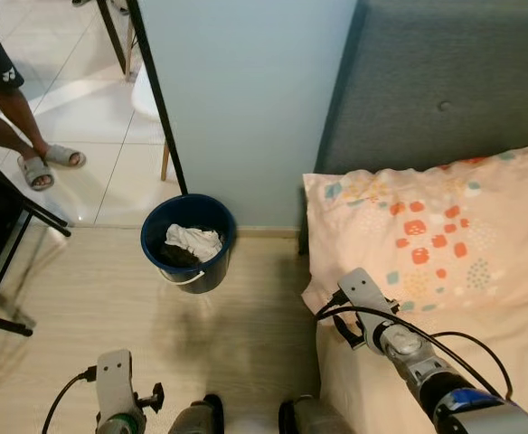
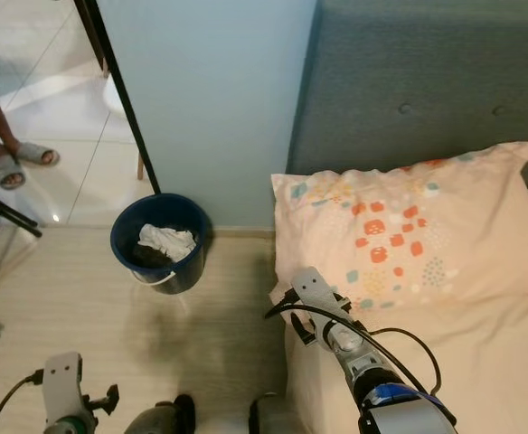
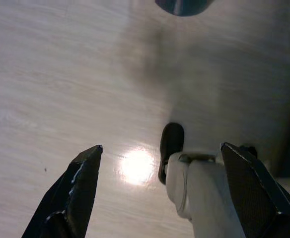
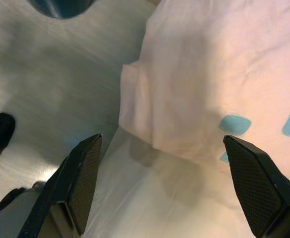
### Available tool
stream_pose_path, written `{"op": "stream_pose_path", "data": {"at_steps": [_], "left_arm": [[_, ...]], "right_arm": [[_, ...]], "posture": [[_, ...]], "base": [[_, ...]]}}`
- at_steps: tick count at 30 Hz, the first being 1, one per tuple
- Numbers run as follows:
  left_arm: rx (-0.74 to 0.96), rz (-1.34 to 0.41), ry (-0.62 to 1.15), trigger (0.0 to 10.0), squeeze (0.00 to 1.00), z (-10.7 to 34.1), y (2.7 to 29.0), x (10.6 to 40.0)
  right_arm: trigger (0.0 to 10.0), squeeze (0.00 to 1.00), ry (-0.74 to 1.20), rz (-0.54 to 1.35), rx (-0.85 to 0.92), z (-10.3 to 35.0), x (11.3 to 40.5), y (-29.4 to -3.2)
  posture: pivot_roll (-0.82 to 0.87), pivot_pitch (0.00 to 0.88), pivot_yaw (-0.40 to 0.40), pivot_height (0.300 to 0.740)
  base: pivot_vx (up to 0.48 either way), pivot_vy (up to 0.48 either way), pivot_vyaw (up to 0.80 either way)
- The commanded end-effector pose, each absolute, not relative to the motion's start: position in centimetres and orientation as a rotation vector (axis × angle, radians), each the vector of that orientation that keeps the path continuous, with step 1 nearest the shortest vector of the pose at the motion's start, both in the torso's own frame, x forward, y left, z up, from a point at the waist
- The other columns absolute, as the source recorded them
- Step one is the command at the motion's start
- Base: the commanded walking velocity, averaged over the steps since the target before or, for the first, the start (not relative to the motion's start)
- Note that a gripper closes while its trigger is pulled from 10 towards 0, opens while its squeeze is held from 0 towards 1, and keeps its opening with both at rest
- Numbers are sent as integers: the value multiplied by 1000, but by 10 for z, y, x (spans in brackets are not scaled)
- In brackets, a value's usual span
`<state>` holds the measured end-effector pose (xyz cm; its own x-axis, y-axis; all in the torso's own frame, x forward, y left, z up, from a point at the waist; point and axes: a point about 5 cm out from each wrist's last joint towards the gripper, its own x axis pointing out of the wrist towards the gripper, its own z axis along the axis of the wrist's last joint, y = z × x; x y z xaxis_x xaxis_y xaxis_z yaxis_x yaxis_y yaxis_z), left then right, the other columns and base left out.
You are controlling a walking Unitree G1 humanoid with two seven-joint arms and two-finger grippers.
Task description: Clean up the room
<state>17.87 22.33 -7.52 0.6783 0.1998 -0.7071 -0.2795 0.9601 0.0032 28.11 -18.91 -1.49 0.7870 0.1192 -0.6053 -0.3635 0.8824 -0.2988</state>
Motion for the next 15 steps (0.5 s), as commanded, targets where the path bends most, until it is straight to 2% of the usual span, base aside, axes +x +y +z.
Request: {"op": "stream_pose_path", "data": {"at_steps": [1,11,15], "left_arm": [[-94,246,783,10000,0,-75,222,179],[-12,147,741,10000,0,-67,219,196],[58,82,748,10000,0,-66,215,198]], "right_arm": [[10000,0,680,247,-391,-27,268,-194],[10000,0,774,189,-292,-42,248,-200],[10000,0,811,177,-263,-49,238,-200]], "posture": [[-89,81,47,740],[-88,77,47,740],[-88,77,47,740]], "base": [[382,0,0],[397,0,0],[405,0,-580]]}}
